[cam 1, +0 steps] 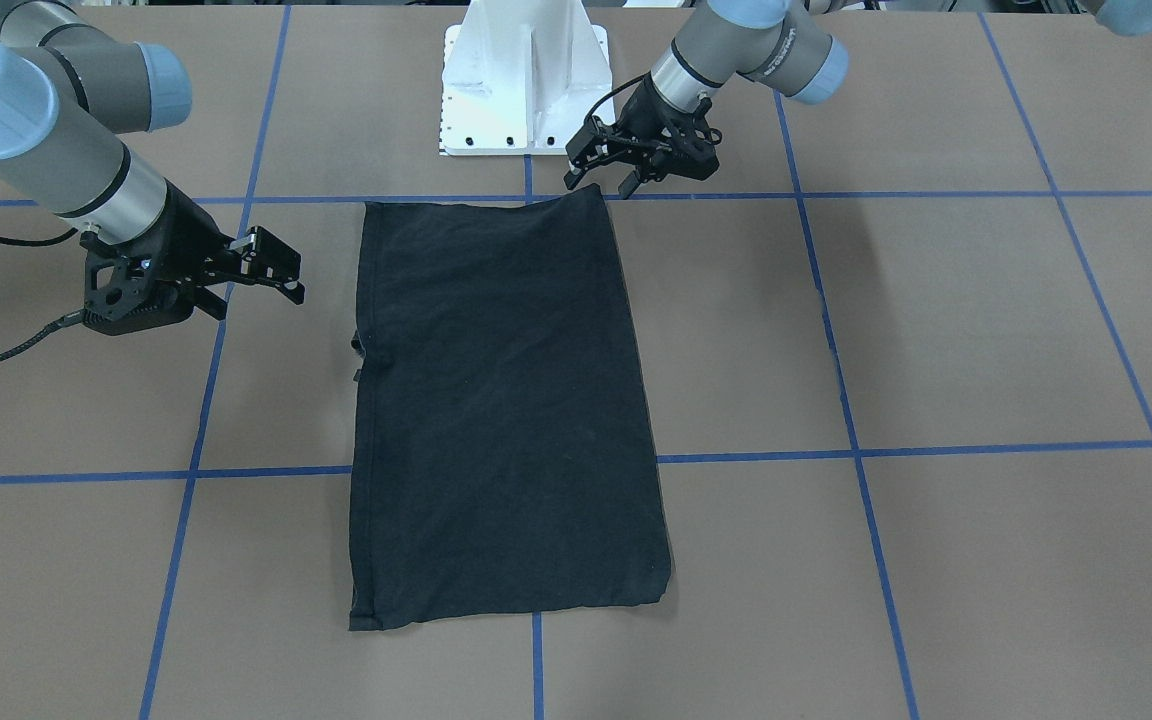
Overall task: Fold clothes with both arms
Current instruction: 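Move the left gripper to the near edge while the right gripper withdraws outward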
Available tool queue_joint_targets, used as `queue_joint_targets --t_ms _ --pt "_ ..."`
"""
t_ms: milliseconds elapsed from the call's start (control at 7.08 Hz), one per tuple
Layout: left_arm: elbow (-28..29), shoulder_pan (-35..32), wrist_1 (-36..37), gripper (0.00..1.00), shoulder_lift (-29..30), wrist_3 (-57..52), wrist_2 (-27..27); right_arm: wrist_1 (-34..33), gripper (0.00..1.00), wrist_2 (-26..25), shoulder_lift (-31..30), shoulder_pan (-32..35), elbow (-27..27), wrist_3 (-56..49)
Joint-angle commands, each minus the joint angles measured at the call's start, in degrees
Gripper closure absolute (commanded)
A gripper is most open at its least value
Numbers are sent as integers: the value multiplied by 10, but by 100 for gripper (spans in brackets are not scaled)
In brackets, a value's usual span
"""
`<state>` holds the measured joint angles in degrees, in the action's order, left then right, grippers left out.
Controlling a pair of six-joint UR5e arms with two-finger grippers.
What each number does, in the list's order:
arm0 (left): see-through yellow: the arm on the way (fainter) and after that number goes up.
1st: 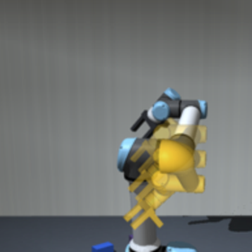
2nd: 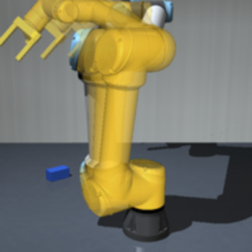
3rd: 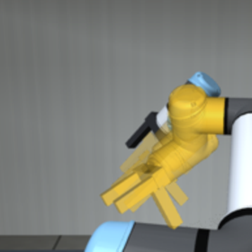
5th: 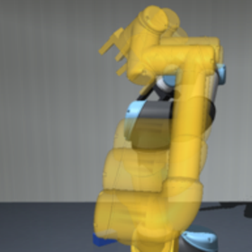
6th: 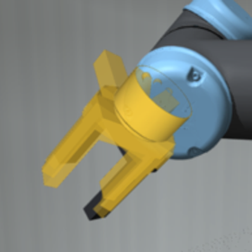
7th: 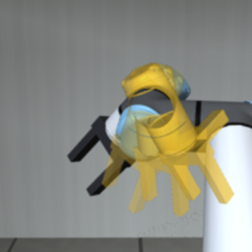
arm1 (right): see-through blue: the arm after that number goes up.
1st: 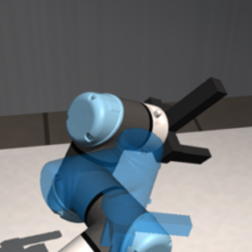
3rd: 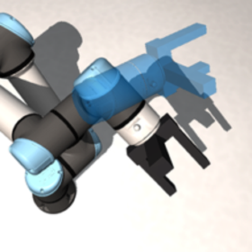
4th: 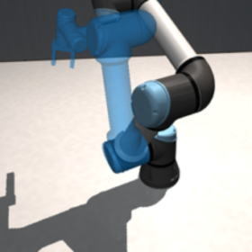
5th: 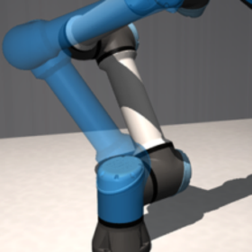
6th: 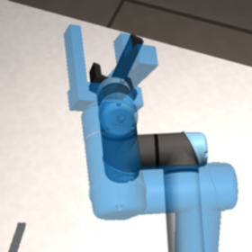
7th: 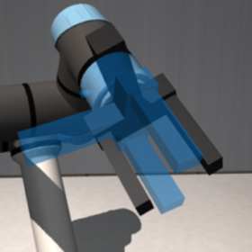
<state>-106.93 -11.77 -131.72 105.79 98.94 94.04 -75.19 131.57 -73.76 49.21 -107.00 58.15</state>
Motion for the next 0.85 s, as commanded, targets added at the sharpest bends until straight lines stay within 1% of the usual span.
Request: queue_joint_targets --t_ms 0,141,283,424,565,707 --pt "19 15 1 0 2 0 0 0 1 0 0 -1 0 -1" --pt "19 21 1 3 2 0 0 0 1 0 0 -1 0 -1" --pt "19 25 1 19 3 0 0 0 1 0 0 -1 0 -1" --pt "19 30 1 31 5 0 0 0 1 0 0 -1 0 -1" --pt "19 32 1 39 5 0 0 0 1 2 0 -1 1 -1" --pt "23 40 1 39 6 0 0 0 1 6 -1 -1 2 -3"
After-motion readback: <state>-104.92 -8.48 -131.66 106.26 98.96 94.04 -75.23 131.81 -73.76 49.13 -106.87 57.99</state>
